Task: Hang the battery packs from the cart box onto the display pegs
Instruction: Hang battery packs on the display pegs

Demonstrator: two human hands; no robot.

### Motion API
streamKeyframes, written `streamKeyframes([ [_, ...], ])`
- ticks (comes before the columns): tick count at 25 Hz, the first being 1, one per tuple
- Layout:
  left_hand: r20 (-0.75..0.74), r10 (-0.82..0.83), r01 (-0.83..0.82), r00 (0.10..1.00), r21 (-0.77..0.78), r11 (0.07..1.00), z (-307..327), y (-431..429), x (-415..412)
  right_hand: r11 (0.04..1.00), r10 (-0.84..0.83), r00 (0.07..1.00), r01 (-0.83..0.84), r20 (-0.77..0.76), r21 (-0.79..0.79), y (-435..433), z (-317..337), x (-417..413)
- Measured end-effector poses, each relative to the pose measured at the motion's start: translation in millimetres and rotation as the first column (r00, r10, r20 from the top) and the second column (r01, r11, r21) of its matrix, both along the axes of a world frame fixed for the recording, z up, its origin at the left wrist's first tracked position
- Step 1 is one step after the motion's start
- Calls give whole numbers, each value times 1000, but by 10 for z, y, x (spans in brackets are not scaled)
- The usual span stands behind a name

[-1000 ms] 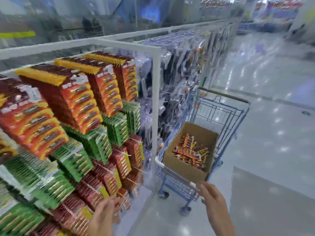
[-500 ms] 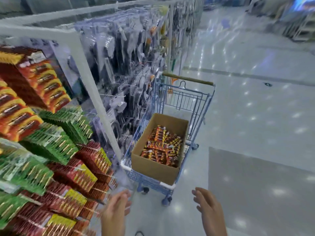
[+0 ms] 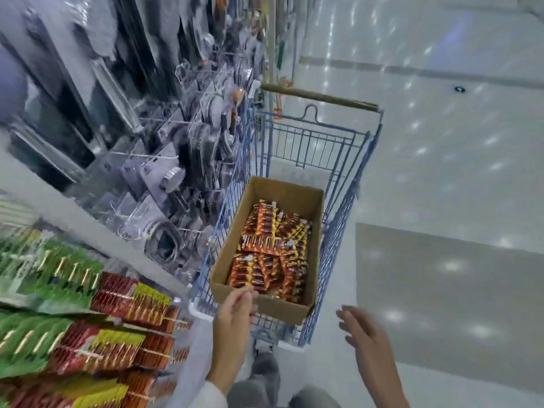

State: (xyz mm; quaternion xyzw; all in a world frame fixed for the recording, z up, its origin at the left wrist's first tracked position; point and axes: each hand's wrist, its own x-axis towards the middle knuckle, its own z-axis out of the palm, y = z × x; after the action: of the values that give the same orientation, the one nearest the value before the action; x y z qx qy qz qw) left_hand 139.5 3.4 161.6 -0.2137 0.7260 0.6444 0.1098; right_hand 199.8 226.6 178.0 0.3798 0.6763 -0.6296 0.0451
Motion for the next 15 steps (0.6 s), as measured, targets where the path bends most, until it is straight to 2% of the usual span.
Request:
streamKeyframes([
  [6,159,-155,167,975,-60,984,-576,282,-899,1000,-12,997,10,82,25,53,-78,-462],
  [11,459,-235,285,857,-40,958,-1390,831,-1546,1000,-28,982,30,188,-9,214,-288,-776],
  [15,600,-271,445,753,-161,881,-2120,1247,-1787,997,-60,979,66,197,-26,292,-425,-992],
])
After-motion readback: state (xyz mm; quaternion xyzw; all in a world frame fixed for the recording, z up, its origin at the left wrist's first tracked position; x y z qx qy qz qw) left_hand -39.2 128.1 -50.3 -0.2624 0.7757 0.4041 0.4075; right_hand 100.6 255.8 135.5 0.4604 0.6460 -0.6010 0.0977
